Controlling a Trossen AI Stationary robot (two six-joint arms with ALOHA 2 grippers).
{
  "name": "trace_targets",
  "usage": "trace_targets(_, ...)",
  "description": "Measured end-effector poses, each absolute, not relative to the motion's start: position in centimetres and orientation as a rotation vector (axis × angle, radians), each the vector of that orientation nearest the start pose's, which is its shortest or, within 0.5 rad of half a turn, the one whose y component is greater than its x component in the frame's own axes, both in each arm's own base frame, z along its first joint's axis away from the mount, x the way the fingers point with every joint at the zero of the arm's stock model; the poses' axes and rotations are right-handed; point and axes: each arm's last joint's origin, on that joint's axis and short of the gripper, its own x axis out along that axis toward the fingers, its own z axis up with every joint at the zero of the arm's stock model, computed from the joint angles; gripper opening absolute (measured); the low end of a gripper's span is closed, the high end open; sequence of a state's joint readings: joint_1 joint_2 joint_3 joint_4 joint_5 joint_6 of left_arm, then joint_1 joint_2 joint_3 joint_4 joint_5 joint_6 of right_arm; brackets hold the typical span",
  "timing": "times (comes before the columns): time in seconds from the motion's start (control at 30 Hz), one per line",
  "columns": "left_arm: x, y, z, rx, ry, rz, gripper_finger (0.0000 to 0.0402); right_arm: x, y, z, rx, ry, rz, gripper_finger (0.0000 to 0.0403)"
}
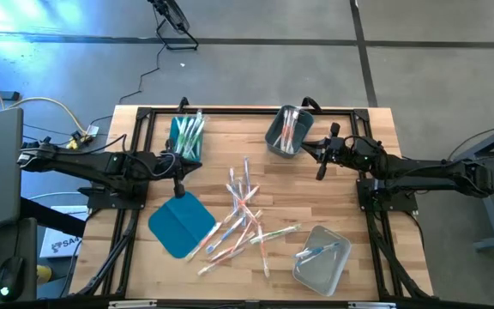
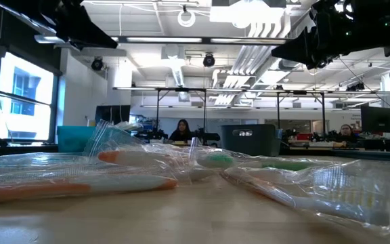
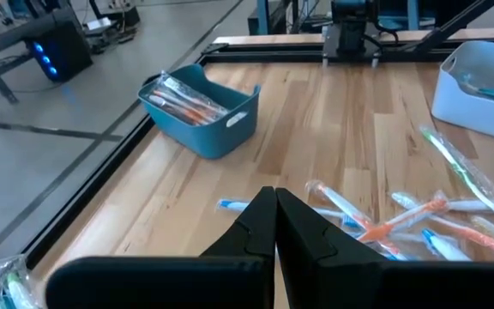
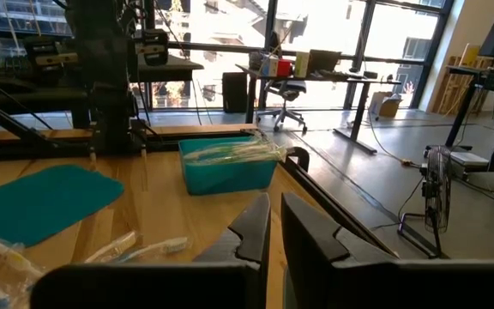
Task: Pick & Place Toothbrushes
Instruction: Put the orange toothbrush into the dark gray bin
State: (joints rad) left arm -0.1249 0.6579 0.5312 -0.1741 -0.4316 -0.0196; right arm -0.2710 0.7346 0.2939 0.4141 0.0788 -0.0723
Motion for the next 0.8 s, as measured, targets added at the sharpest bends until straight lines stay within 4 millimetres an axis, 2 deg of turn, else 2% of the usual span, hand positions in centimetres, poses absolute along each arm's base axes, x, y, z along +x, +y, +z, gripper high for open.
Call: trace_targets(0.8,15.17,-0.69,26.48,0.061,0.296,0.307,0.0000,16.11,-4.72,22.75,-0.072,0.041,-0.349,0.0025)
